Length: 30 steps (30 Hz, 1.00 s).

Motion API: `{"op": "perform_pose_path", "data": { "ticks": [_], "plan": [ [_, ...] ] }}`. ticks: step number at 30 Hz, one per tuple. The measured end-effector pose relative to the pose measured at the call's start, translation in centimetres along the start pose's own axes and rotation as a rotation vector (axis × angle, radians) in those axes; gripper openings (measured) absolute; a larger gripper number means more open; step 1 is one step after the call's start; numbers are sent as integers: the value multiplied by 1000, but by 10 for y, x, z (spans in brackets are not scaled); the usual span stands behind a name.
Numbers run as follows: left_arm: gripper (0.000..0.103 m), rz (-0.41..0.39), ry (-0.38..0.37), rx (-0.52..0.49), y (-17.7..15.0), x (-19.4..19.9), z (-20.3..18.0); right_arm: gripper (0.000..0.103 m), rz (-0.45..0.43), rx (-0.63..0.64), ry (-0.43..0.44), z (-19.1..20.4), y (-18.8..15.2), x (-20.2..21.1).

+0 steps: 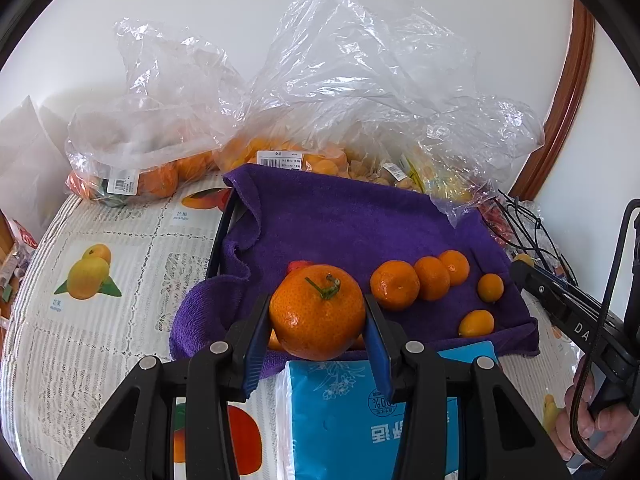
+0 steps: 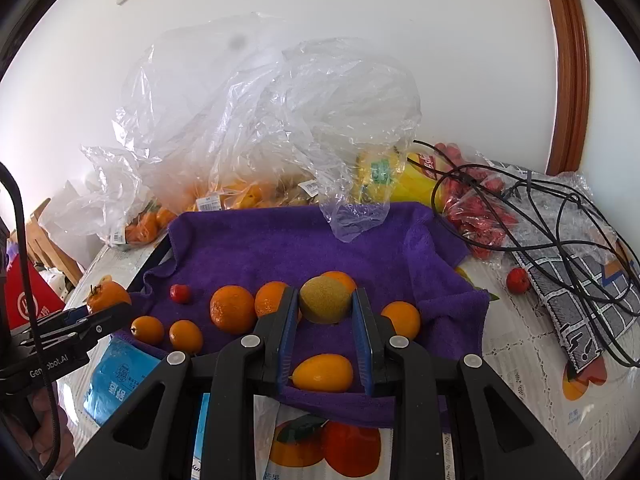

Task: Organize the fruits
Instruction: 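Carry the large orange in the left gripper over the towel while the right carries the yellow fruit, then lower the large orange onto the towel and open the left gripper while the right releases the yellow fruit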

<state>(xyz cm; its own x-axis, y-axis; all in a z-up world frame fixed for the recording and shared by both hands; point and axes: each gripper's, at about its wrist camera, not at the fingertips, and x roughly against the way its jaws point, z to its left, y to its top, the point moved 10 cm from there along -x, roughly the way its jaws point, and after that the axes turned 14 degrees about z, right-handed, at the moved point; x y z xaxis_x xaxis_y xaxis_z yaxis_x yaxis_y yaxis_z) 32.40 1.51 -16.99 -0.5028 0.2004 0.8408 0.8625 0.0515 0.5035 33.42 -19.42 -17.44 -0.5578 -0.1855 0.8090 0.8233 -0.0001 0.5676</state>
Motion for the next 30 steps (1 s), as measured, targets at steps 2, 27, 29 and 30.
{"op": "perform_pose_path", "data": {
  "ticks": [2, 27, 29, 30],
  "plan": [
    [42, 2, 0, 0, 0, -1, 0, 27, 5, 0, -2, -1, -1, -2],
    [42, 22, -2, 22, 0, -10, 6, 27, 119, 29, -23, 0, -18, -34],
    [42, 24, -3, 21, -1, -11, 6, 27, 127, 28, -26, -1, -19, -36],
    [42, 25, -3, 21, -1, -11, 6, 27, 136, 30, -28, -1, -20, -37]
  ]
}}
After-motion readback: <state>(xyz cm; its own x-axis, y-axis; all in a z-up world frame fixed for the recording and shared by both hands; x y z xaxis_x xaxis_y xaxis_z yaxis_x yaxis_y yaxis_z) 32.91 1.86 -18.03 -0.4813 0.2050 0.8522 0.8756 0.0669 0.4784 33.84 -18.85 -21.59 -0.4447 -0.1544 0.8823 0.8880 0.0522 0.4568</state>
